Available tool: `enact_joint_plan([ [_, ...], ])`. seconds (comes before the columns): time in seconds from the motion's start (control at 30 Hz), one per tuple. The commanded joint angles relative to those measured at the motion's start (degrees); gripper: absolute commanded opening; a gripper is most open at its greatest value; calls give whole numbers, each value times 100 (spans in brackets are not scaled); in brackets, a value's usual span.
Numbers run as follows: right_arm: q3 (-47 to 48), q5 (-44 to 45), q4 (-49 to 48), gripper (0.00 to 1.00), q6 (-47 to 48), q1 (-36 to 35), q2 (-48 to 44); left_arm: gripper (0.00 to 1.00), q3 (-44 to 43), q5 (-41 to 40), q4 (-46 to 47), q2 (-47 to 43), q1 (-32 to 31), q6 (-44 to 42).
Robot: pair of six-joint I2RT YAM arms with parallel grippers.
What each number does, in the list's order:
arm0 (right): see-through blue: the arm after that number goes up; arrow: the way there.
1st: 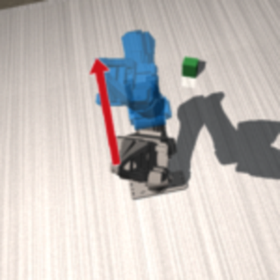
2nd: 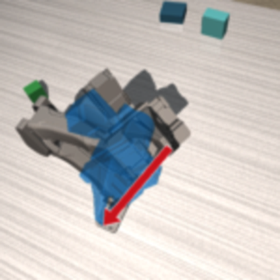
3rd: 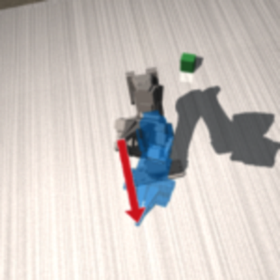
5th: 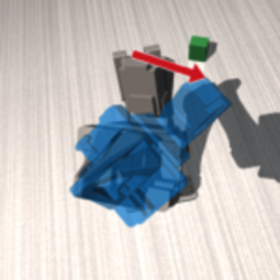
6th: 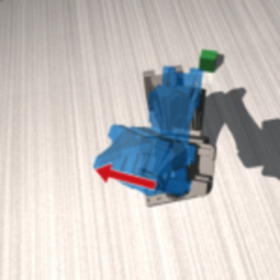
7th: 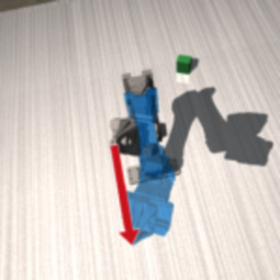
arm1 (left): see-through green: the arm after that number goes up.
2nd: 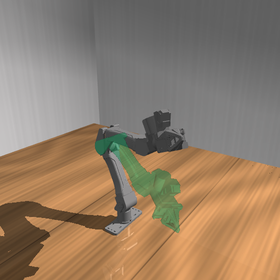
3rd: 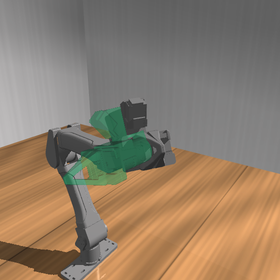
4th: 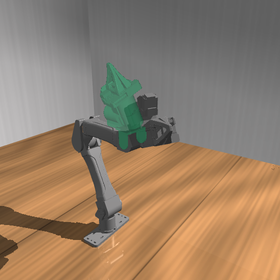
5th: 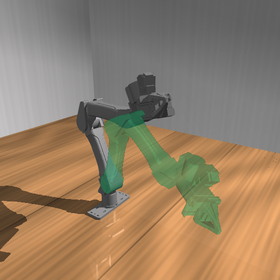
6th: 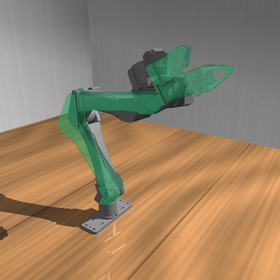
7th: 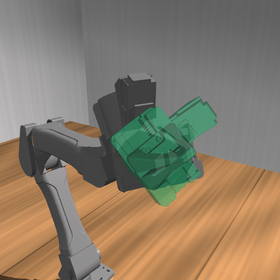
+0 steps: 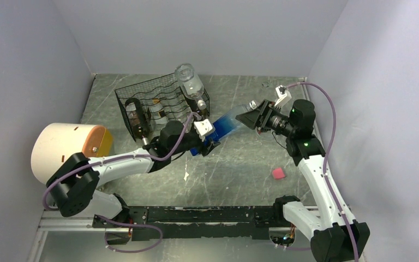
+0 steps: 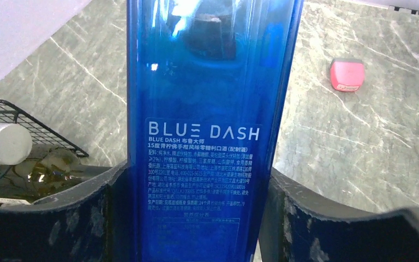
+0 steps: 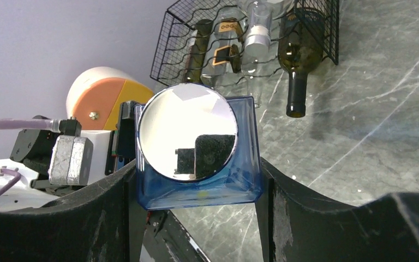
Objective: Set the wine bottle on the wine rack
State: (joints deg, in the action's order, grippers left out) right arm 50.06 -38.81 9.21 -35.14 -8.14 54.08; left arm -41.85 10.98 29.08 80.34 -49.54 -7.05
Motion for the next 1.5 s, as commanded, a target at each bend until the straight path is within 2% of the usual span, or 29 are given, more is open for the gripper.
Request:
enact_joint_plan([
  [0.0, 457, -567, -23, 24, -110, -11, -256, 35, -302, -12, 237, 24, 30, -413],
  [0.1, 661, -331, 447, 46, 197, -2, -281, 8, -507, -119, -60, -7, 32, -804],
  [0.17, 889, -59, 979, 63, 511, 3, -287, 7, -673, -306, -137, -40, 28, -1135],
  [0.2, 1019, 163, 1242, 68, 654, -2, -278, 7, -821, -366, -233, -63, 31, -1292],
  [0.3, 1563, 1216, 2090, 78, 982, -3, -180, 7, -1121, -471, -253, -172, 32, -1851],
  [0.43, 2032, 1591, 2366, 84, 1222, -2, -204, 7, -1311, -623, -37, -286, 54, -2674],
  [0.63, 2588, 1624, 2460, 88, 1716, -8, -403, 7, -1290, -274, 300, -476, 207, -3447],
  [0.87, 3417, 1365, 3352, 88, 2242, -16, 102, 7, -1106, 285, 796, -602, 196, -5127],
  [1.0, 3344, 1373, 3234, 88, 2314, -20, 48, 7, -1142, 453, 823, -549, 198, -5899],
  [1.23, 2922, 186, 3579, 83, 2741, -89, 362, 7, -855, 1172, 1334, -451, 65, -6888],
  [1.37, 2476, 182, 3608, 84, 2902, -262, 292, 7, -902, 1367, 1111, -465, 58, -6927],
  [1.47, 2274, 246, 3725, 84, 3012, -399, 319, 7, -832, 1397, 1311, -403, 58, -6847],
])
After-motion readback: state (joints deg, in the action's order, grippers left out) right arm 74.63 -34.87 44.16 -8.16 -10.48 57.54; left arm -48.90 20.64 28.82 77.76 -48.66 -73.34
